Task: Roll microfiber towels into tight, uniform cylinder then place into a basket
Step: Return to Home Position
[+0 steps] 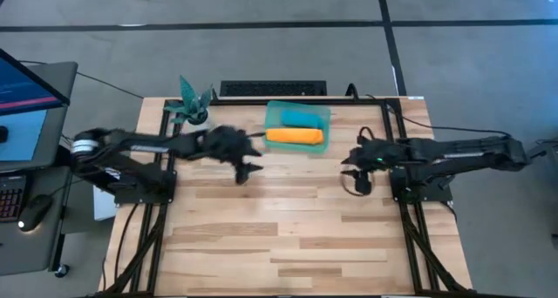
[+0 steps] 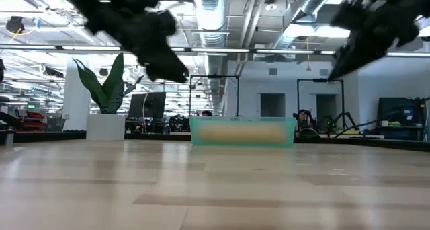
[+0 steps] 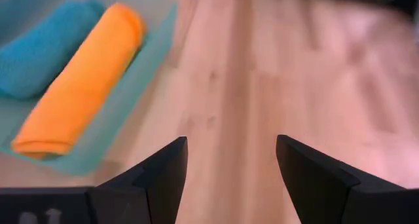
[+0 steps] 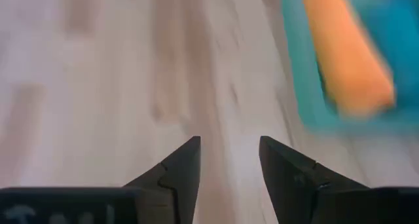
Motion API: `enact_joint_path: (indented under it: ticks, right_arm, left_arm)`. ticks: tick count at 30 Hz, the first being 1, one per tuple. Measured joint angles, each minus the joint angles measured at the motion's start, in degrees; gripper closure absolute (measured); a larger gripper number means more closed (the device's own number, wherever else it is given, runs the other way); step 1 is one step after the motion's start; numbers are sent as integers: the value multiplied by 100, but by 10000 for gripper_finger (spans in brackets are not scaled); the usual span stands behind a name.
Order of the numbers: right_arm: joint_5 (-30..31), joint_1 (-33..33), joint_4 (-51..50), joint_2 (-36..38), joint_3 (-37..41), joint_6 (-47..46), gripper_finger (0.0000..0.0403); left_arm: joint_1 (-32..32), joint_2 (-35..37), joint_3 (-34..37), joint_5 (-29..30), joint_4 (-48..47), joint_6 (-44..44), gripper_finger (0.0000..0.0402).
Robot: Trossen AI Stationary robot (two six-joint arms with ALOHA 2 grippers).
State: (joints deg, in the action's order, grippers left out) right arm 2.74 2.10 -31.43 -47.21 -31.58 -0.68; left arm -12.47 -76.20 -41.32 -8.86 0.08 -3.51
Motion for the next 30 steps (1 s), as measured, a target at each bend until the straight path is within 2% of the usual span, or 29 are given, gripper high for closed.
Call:
enact_joint_path:
  ticks: [4, 9, 16, 18, 22, 23, 27, 30]
  right_arm:
    - [20, -360, 568, 600, 81, 58, 222]
    - [36, -682, 1438, 1134, 71, 61, 221]
    - [114, -1245, 1581, 1468, 72, 70, 221]
    - [337, -1364, 1581, 1520, 78, 71, 220]
    - [963, -1632, 2033, 1645, 447, 70, 218]
    - [1047, -1699, 2189, 1706, 629, 70, 218]
    - [1468, -1870, 2823, 2028, 1402, 66, 220]
    - [1884, -1898, 2964, 2476, 1864, -38, 221]
  left_arm:
    - [517, 1332, 1410, 299, 1296, -551, 177]
    - [1223, 3136, 2668, 720, 1957, -819, 177]
    - [2014, 5631, 3830, 1463, 1980, -799, 177]
    - [2136, 6267, 4040, 1483, 1910, -619, 177]
    - [2310, 7394, 4058, 1500, 1161, -219, 177]
    - [2351, 7619, 4058, 1500, 1034, -135, 177]
    - [2435, 7525, 4032, 1581, 1089, 103, 177]
    - [2444, 7442, 4061, 1693, 901, -54, 177]
